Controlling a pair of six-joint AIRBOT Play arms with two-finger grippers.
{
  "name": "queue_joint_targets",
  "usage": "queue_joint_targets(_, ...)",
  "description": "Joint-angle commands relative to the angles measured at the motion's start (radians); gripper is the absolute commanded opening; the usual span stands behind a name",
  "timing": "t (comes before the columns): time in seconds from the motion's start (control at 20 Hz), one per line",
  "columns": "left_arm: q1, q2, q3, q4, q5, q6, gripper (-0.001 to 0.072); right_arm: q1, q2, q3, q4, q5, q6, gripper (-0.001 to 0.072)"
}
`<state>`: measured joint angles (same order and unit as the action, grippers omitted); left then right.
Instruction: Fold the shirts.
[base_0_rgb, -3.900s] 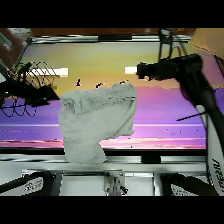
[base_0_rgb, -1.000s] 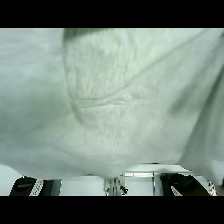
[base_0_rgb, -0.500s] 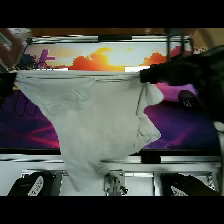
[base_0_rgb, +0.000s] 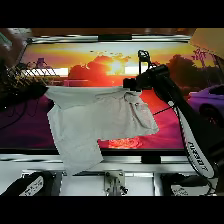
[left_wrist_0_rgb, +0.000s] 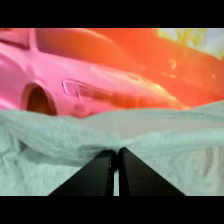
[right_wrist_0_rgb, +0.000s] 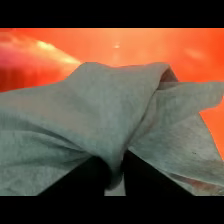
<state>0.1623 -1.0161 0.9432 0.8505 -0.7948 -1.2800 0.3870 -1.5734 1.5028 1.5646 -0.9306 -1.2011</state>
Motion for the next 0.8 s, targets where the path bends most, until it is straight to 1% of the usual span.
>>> queue_joint_targets(0.0, 0.009, -0.076, 0.002, -0.065, -0.166, -0.004, 0.0219, -0.042, 0.024, 0.021, 0.019, -0.042, -0.071, 0.0553)
queue_joint_targets(0.05, 0.029, -0.076, 0.015, -0.059, -0.242, -0.004, 0.0514, -0.072, 0.053, 0.045, -0.026, -0.109, -0.116, 0.0553)
queue_joint_targets(0.1, 0.061, -0.076, 0.035, -0.042, -0.326, -0.008, 0.0694, -0.103, 0.081, 0.067, -0.102, -0.193, -0.147, 0.0553)
queue_joint_targets(0.15, 0.104, -0.076, 0.056, -0.003, -0.416, -0.038, 0.0689, -0.142, 0.112, 0.076, -0.190, -0.279, -0.181, 0.0553)
queue_joint_targets(0.2, 0.148, -0.076, 0.071, 0.046, -0.502, -0.087, 0.0688, -0.191, 0.146, 0.076, -0.252, -0.371, -0.228, 0.0553)
queue_joint_targets(0.25, 0.195, -0.074, 0.075, 0.104, -0.603, -0.133, 0.0683, -0.248, 0.171, 0.076, -0.260, -0.455, -0.280, 0.0553)
queue_joint_targets(0.3, 0.227, -0.070, 0.069, 0.167, -0.701, -0.167, 0.0679, -0.320, 0.190, 0.072, -0.219, -0.539, -0.335, 0.0553)
queue_joint_targets(0.35, 0.248, -0.058, 0.046, 0.237, -0.775, -0.172, 0.0679, -0.391, 0.206, 0.054, -0.149, -0.597, -0.366, 0.0553)
queue_joint_targets(0.4, 0.257, -0.036, 0.007, 0.298, -0.804, -0.170, 0.0680, -0.470, 0.223, 0.018, -0.056, -0.636, -0.383, 0.0553)
queue_joint_targets(0.45, 0.262, 0.000, -0.056, 0.330, -0.800, -0.146, 0.0679, -0.536, 0.241, -0.029, 0.026, -0.656, -0.392, 0.0552)
queue_joint_targets(0.55, 0.263, 0.074, -0.219, 0.319, -0.742, -0.129, 0.0677, -0.641, 0.283, -0.156, 0.157, -0.663, -0.409, 0.0553)
queue_joint_targets(0.65, 0.263, 0.114, -0.366, 0.280, -0.668, -0.127, 0.0670, -0.701, 0.319, -0.278, 0.240, -0.665, -0.460, 0.0553)
queue_joint_targets(0.75, 0.263, 0.117, -0.448, 0.272, -0.617, -0.127, 0.0670, -0.716, 0.337, -0.346, 0.271, -0.663, -0.502, 0.0553)
